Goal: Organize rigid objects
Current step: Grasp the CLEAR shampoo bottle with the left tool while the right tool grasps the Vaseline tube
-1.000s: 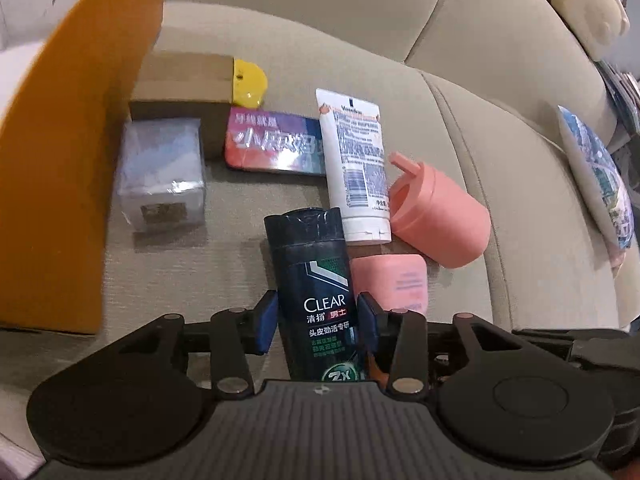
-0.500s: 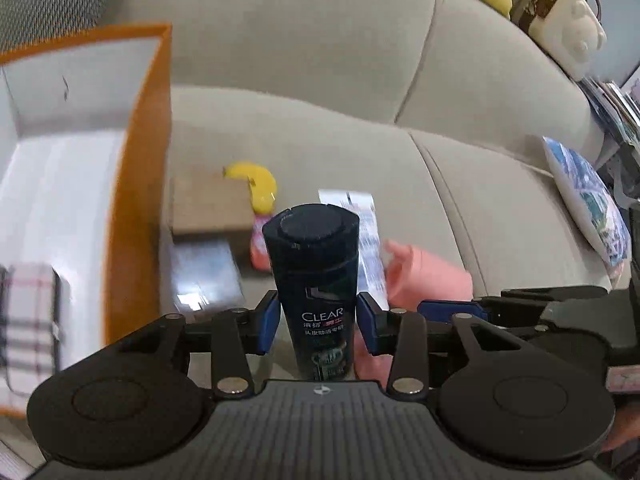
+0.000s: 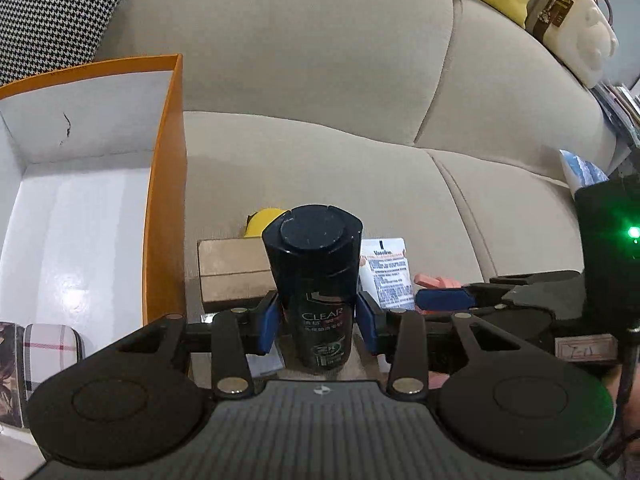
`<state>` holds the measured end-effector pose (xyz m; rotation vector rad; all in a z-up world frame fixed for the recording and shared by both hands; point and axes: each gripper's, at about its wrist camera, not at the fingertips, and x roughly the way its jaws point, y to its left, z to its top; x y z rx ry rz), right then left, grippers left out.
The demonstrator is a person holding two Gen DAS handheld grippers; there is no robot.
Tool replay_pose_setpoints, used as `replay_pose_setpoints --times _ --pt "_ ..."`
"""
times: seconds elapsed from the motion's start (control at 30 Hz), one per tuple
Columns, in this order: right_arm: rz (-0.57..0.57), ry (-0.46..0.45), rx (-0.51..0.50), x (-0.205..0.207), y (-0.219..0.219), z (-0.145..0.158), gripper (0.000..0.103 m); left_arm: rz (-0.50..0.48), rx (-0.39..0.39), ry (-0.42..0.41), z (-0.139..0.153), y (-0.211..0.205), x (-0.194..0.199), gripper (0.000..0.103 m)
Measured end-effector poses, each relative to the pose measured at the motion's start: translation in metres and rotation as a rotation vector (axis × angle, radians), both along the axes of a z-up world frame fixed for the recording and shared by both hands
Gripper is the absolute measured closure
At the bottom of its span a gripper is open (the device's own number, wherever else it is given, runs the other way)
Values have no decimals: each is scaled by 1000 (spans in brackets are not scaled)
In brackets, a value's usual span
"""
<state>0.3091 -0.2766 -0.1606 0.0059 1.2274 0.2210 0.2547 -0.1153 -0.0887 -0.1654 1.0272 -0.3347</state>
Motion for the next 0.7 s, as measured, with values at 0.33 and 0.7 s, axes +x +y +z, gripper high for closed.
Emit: replay_pose_setpoints --times 0.33,0.7 --pt "-51 57 23 29 -7 -25 56 -17 -24 3 -2 5 4 57" --pt "-27 -13 40 6 -9 10 80 -42 -60 -25 7 13 -12 60"
